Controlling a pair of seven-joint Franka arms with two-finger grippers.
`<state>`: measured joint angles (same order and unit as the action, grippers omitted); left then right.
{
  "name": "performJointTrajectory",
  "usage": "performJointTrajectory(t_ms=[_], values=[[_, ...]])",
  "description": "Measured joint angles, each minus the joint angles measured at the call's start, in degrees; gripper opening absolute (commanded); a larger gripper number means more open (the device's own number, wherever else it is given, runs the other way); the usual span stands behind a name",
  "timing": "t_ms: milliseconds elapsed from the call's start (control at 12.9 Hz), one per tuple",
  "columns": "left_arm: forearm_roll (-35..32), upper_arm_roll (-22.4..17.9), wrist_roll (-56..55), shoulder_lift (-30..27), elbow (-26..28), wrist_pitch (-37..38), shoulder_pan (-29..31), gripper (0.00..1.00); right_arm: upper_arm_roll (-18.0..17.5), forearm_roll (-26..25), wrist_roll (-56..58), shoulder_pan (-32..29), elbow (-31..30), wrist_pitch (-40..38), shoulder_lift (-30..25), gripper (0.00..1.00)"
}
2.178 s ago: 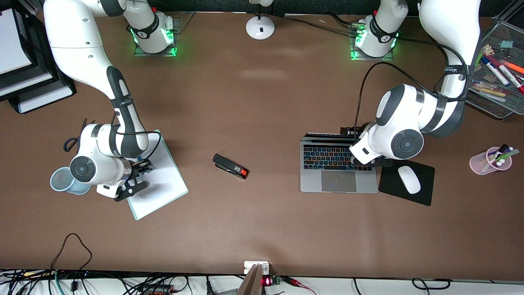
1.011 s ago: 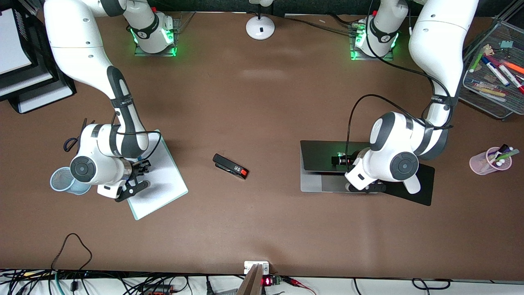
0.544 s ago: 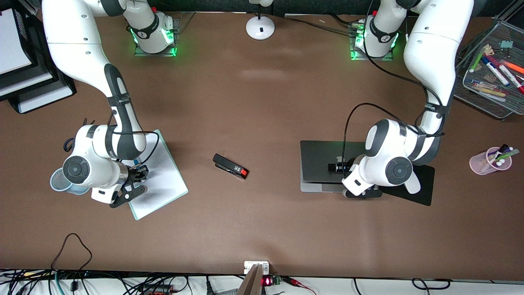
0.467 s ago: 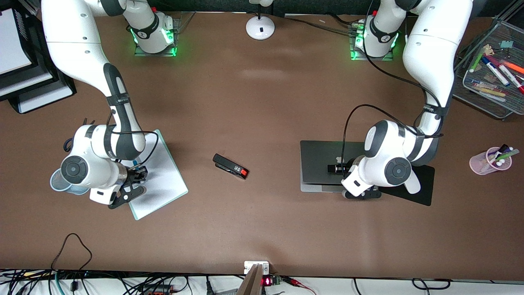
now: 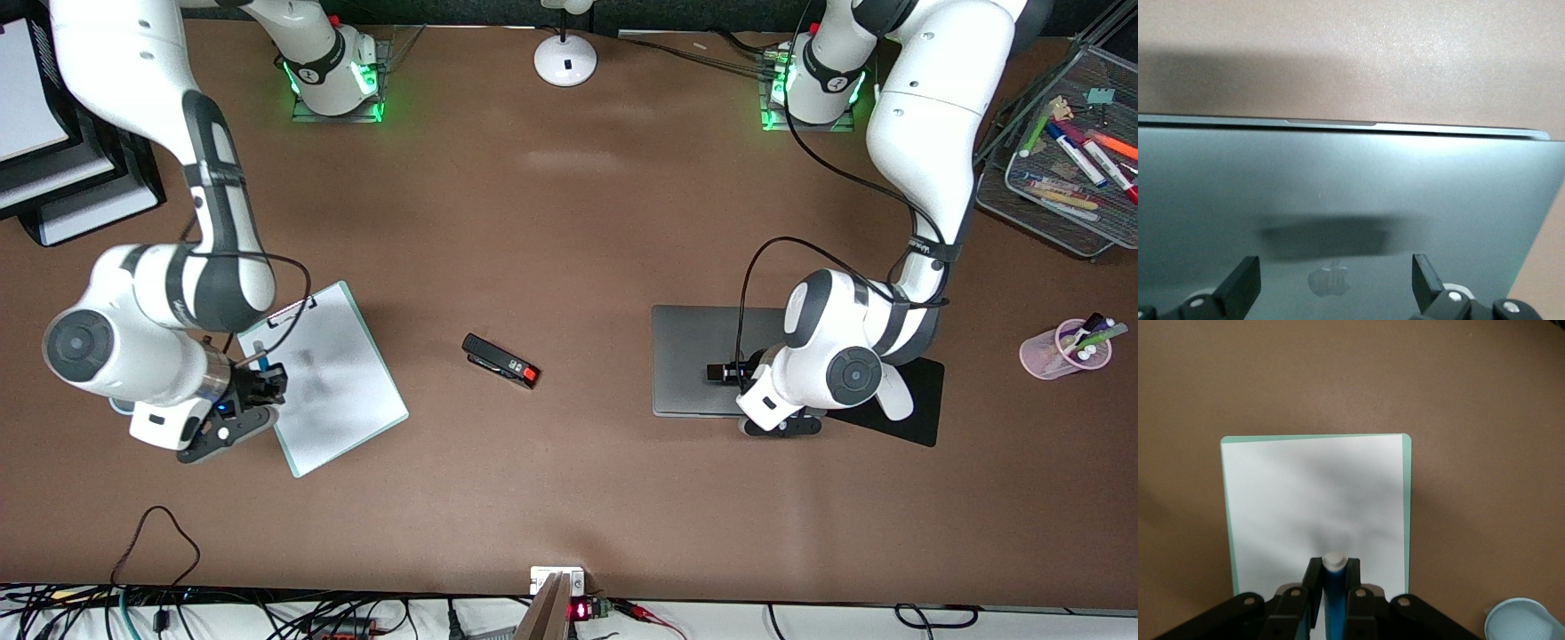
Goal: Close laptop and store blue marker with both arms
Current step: 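Lift the marker with the right gripper while the left gripper closes the lid, then carry the marker toward the cup while the left gripper returns to rest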
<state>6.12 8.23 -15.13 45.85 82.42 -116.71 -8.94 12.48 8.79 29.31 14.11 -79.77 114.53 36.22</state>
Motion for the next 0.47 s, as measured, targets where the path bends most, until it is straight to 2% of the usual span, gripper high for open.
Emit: performJointTrajectory(t_ms=[467], values=[[0.0, 0.0, 0.0, 0.7, -0.6, -0.5, 0.0, 1.00, 0.2, -2.3, 4.4, 0.0, 4.4, -6.3, -4.6, 0.03]])
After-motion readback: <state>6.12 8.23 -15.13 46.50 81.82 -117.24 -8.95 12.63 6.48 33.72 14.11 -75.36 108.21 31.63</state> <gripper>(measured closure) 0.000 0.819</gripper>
